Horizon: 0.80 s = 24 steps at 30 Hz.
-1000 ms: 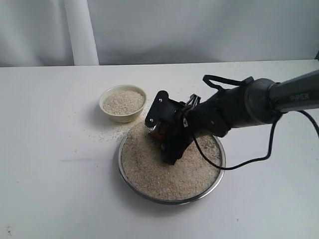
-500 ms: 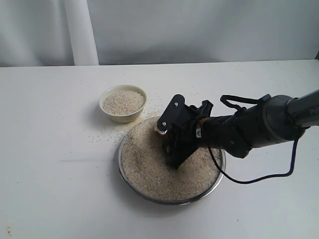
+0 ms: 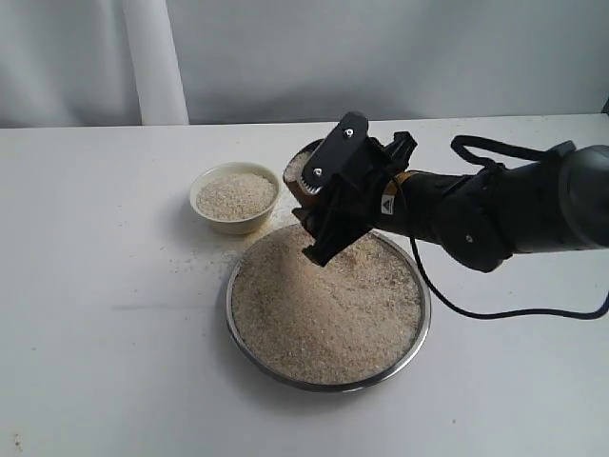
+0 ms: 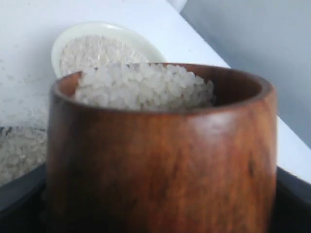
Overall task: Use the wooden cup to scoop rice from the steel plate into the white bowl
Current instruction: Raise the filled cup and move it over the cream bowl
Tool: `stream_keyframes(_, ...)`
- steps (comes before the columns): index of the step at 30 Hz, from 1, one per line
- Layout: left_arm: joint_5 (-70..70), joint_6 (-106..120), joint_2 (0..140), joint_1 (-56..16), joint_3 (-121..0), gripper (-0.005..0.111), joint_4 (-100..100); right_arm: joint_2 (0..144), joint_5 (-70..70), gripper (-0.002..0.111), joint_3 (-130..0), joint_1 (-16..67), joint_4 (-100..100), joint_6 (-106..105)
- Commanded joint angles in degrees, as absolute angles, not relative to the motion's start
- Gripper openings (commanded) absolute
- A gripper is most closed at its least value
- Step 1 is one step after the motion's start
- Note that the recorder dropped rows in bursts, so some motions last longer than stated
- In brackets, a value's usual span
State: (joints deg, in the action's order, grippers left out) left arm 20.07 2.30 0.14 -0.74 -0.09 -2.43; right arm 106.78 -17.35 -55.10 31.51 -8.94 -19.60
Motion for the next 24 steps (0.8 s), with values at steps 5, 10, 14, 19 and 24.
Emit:
stream_keyframes(5,19.74,2.08,0.0,-0.89,0.0,0.0,-2.4,105.1,-15.62,0.0,-60.74,31.56,-8.78,-17.38)
stream_keyframes(10,19.74,2.08,0.0,-0.89,0.0,0.0,-2.4,105.61,-7.31,0.0,-67.46,31.56,-8.78,-17.28)
stream_keyframes(14,19.74,2.08,0.0,-0.89,0.0,0.0,-2.4,107.54,0.0,0.0,-73.79,31.82,-8.78,-17.28)
stream_keyframes(19,19.74,2.08,0.0,-0.89,0.0,0.0,-2.4,111.85,7.82,0.0,-82.85,32.99,-8.78,-17.66)
stream_keyframes(24,19.74,2.08,0.0,-0.89,0.0,0.0,-2.4,118.25,17.47,0.0,-93.75,34.15,-10.44,-17.66)
